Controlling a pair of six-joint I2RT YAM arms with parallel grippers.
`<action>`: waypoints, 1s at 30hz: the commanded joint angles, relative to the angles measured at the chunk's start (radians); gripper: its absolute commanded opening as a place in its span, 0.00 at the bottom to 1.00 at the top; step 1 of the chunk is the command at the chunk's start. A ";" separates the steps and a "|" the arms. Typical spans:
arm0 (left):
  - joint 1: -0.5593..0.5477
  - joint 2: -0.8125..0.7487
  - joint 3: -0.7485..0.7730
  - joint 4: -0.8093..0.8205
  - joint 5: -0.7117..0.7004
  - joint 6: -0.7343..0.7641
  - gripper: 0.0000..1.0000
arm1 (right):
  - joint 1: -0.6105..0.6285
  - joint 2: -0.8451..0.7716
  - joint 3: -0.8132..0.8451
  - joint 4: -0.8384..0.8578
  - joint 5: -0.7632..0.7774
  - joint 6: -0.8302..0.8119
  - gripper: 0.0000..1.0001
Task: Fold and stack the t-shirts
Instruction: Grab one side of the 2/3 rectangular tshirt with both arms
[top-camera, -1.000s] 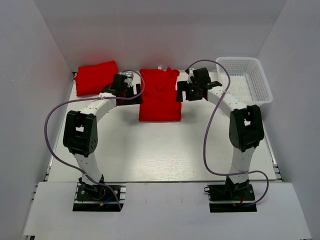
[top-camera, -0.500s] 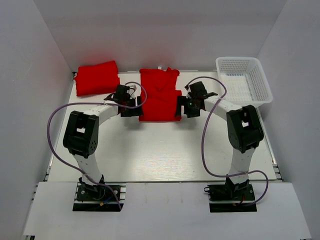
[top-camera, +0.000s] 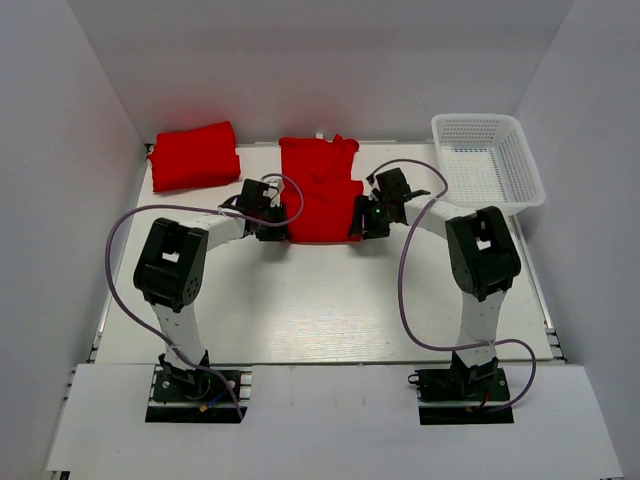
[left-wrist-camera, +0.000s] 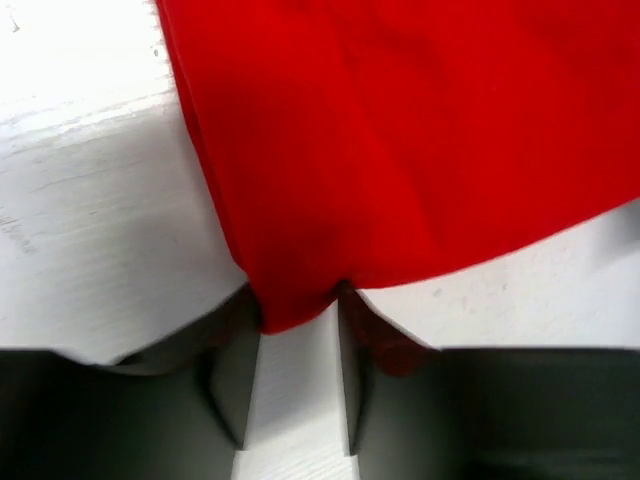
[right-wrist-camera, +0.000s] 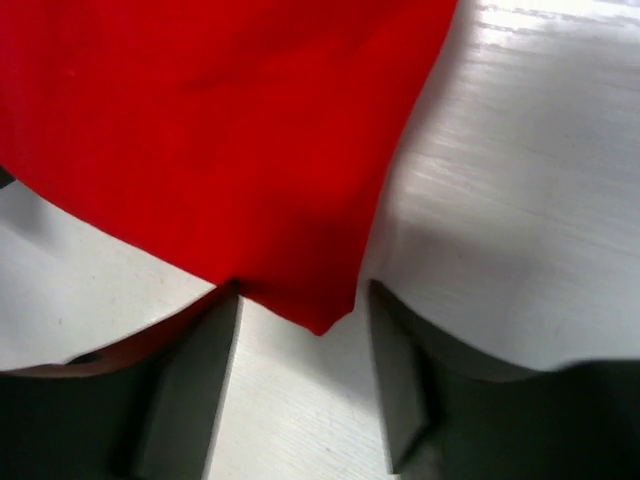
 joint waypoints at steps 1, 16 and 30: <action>-0.005 0.035 0.008 0.006 0.017 0.002 0.40 | 0.003 0.043 0.004 0.017 -0.015 0.019 0.56; -0.041 -0.279 -0.204 -0.044 0.027 -0.052 0.00 | 0.019 -0.259 -0.248 0.009 0.033 0.014 0.00; -0.069 -0.617 -0.203 -0.203 0.034 -0.125 0.00 | 0.014 -0.531 -0.267 -0.145 -0.002 0.022 0.00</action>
